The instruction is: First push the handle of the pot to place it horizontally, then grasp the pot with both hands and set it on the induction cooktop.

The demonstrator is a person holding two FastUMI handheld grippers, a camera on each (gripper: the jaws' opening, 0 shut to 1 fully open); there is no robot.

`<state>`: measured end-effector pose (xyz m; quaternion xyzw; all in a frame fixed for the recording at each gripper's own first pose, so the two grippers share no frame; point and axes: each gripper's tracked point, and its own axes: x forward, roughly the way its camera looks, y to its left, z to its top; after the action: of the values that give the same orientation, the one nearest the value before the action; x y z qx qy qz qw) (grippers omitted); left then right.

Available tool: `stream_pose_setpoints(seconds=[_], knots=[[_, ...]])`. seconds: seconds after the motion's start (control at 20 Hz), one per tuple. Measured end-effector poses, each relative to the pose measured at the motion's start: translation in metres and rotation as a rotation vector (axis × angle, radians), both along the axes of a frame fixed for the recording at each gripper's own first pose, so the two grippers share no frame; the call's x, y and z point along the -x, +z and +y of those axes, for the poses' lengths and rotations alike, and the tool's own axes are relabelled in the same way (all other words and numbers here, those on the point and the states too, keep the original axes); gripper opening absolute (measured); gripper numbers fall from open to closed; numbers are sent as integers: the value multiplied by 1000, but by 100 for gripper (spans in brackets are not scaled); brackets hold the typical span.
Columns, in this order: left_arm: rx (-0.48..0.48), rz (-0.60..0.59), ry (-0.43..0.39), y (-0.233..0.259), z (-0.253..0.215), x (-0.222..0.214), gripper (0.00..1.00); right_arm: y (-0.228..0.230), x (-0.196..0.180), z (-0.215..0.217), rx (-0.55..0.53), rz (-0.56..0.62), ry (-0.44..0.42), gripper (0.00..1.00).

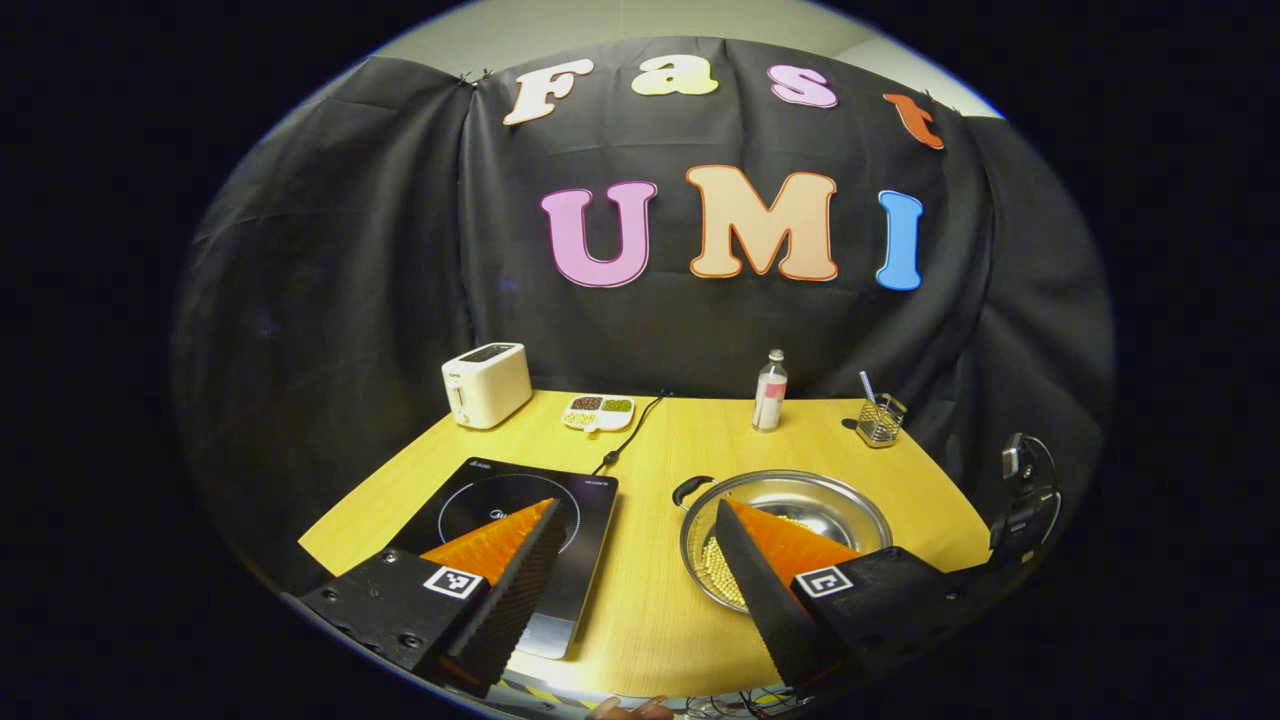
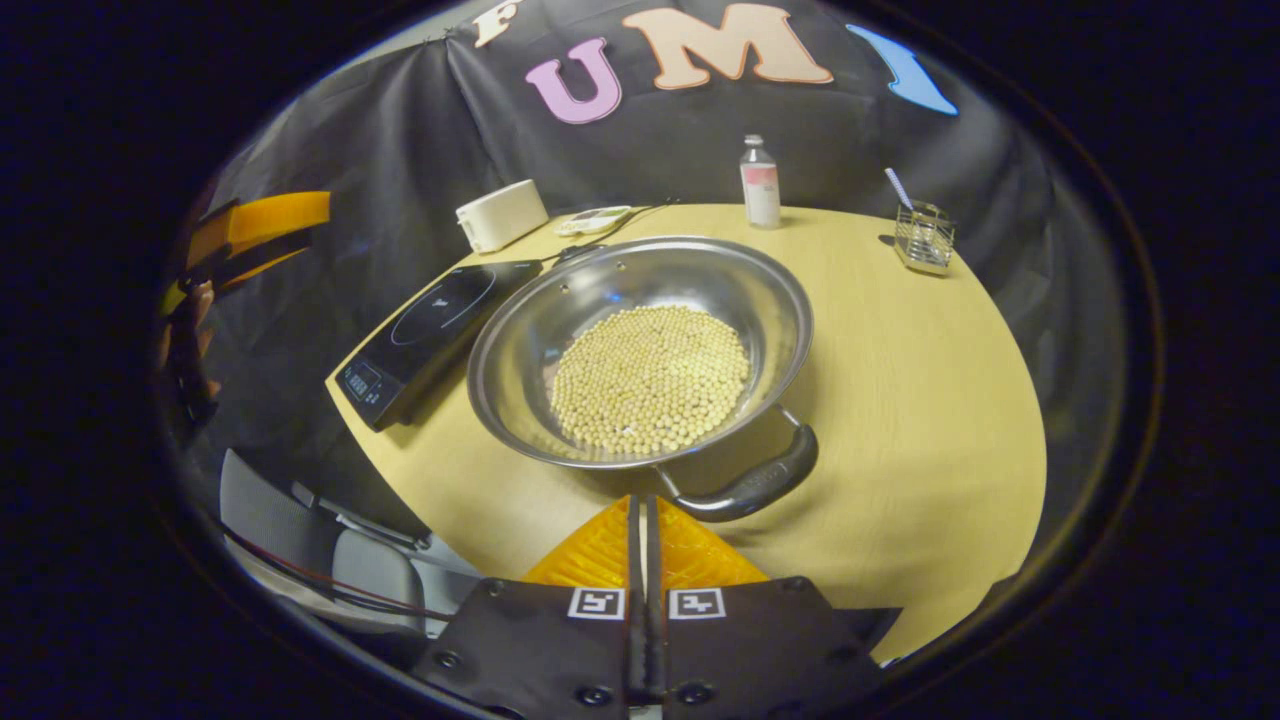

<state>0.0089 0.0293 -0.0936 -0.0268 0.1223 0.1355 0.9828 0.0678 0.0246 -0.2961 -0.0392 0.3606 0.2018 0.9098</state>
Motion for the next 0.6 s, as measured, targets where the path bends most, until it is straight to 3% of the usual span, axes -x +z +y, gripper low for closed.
stream_pose_setpoints(seconds=[0.6], knots=[[25, 4, 37, -4, 7, -4, 98, 4, -37, -28, 65, -27, 27, 2]])
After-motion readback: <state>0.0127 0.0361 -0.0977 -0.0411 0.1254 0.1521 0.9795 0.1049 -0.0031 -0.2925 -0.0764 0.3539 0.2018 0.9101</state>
